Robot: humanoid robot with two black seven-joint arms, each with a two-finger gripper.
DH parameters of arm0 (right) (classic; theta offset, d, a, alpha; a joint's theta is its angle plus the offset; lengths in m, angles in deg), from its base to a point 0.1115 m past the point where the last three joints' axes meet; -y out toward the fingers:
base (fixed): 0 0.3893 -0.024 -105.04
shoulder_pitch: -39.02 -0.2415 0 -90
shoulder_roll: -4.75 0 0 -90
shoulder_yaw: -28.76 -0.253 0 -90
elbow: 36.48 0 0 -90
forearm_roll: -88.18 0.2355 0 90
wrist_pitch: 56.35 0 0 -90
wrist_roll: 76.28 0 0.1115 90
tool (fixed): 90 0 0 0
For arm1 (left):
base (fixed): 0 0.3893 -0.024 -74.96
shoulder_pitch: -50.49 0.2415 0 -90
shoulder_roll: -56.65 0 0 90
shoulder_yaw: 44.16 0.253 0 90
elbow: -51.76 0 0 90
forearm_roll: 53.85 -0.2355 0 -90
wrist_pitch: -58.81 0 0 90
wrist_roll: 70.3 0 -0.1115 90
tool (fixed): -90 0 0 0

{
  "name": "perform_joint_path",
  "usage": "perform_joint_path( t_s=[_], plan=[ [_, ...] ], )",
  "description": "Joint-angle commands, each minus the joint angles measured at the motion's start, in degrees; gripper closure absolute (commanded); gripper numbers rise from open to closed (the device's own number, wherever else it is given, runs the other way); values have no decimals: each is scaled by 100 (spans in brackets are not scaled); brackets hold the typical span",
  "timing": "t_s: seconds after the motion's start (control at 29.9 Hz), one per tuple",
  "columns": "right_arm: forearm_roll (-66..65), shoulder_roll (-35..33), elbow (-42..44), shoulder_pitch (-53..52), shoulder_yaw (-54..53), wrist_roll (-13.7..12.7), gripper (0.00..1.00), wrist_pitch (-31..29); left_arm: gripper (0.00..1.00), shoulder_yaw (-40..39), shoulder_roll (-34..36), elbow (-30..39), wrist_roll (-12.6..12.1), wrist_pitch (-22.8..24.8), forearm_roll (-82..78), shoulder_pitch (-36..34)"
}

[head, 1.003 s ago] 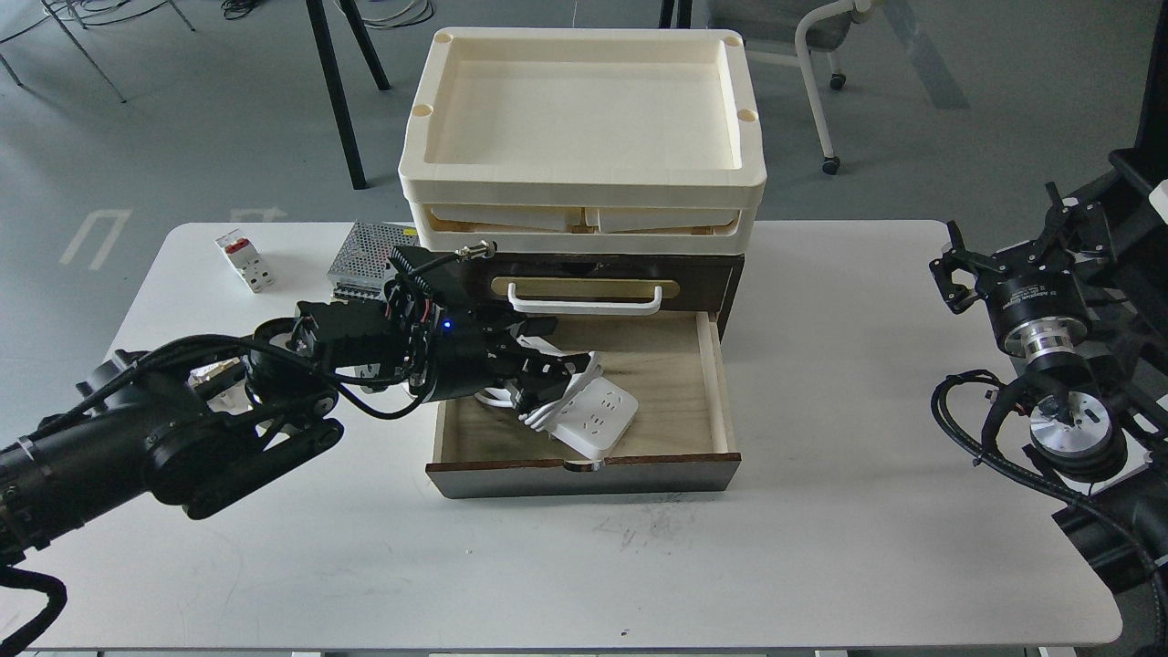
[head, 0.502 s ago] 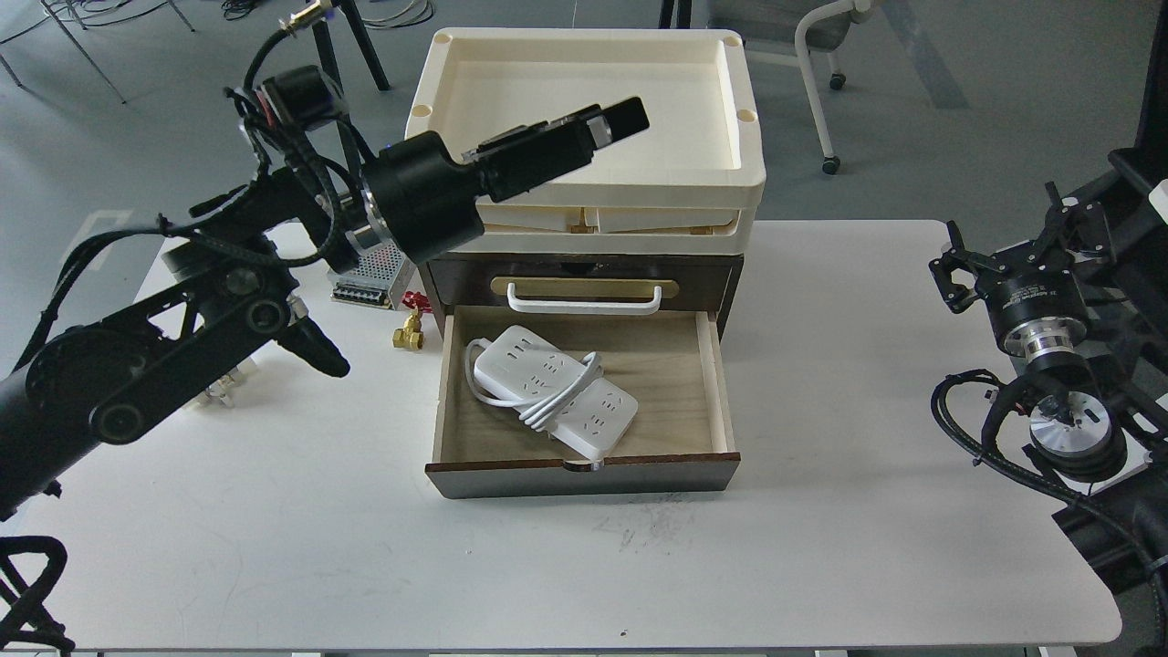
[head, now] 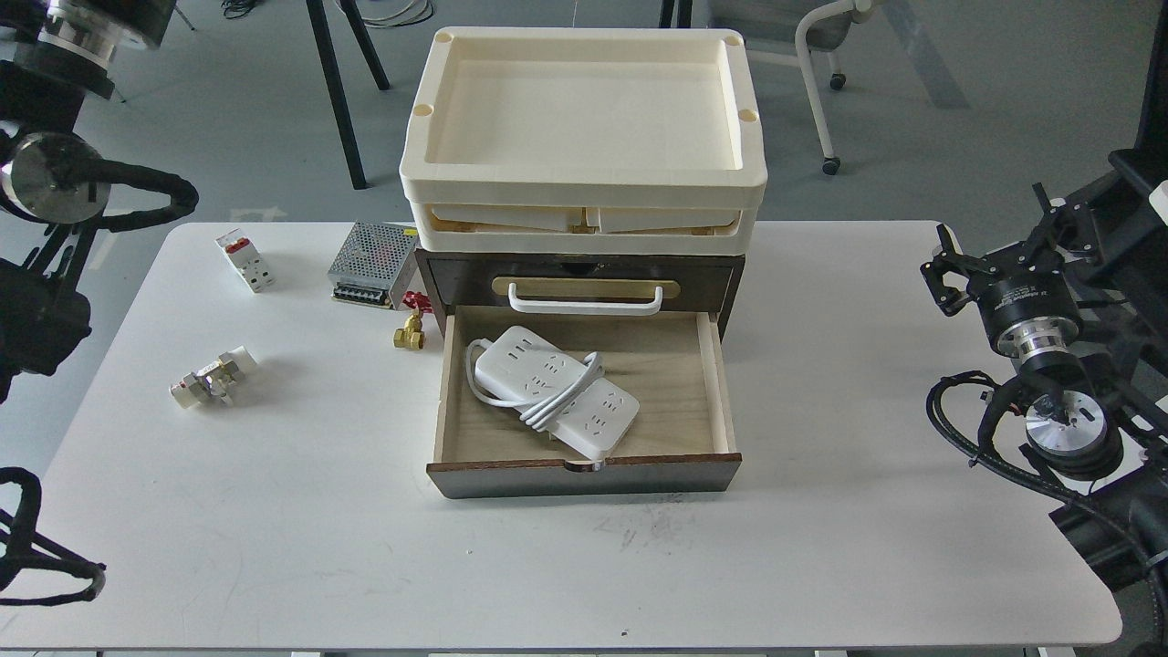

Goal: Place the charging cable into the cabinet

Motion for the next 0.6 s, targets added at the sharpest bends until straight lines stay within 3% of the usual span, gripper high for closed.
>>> perform_joint_path(
  t_s=[0.0,0.27,0.57],
  plan=[
    [9,0,4,-11,-9,-3,0,2,0,50,-61,-715,-11,355,742,65],
    [9,0,22,-20,-1,-47,0,11,0,7,-131,-1022,6,479,1833,908],
    [9,9,13,-20,-18,-38,0,213,0,42,-632,-1093,42,752,1869,1717]
  ],
)
